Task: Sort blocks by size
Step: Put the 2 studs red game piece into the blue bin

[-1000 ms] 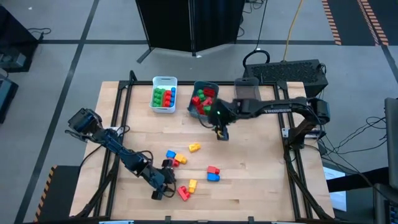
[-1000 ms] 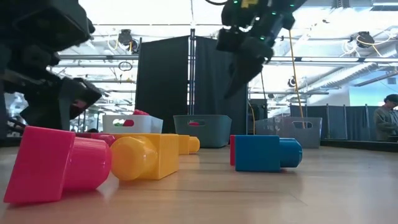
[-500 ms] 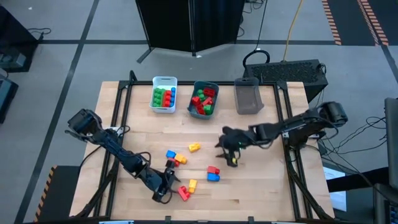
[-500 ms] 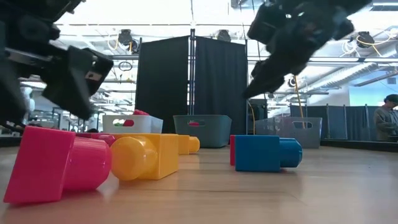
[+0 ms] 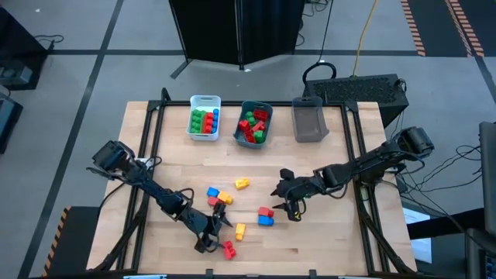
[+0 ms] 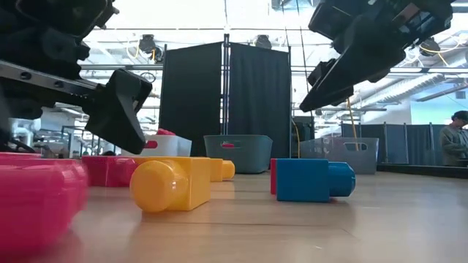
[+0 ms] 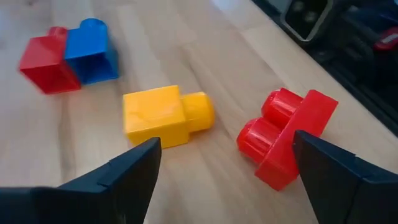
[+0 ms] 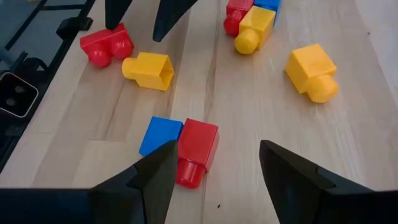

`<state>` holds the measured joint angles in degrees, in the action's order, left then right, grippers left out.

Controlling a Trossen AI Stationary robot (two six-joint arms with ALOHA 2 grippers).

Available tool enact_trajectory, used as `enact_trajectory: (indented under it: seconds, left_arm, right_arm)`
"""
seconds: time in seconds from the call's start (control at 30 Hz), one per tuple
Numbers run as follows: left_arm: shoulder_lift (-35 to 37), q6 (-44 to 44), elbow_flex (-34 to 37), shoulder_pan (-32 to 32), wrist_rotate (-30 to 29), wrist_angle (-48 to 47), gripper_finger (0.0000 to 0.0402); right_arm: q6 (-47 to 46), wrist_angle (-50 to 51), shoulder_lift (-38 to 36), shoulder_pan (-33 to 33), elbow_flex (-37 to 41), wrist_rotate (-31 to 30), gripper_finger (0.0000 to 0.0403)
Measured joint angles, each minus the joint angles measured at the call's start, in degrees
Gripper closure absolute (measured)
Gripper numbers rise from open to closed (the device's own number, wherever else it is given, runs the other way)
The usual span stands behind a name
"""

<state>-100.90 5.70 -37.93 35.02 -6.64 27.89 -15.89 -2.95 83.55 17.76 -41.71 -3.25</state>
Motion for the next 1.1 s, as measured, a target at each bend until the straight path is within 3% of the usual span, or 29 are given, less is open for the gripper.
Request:
enact_trajectory:
  seconds: [0.4, 0.63, 0.93, 1.1]
  left_arm:
    - [3.09, -0.61, 0.11, -1.67, 2.7, -0.81, 0.0075]
    - [6.27, -0.22, 0.11, -2.2, 9.69, 0.38, 0.0075]
    - [1.52, -2.08, -0.14, -2.31, 10.08, 1.4, 0.0075]
    - [-1.46, -3.32, -0.92, -2.31, 13.91, 3.85, 0.0075]
  right_arm:
    - [-0.42, -2.27, 0.0, -0.02, 0.0, 0.08, 0.019]
    - [-0.91, -2.44, 0.0, -0.02, 0.0, 0.22, 0.019]
    - [-1.47, -2.52, 0.01, -0.02, 0.0, 0.31, 0.019]
    - [-1.89, -2.49, 0.02, -0.02, 0.0, 0.33, 0.019]
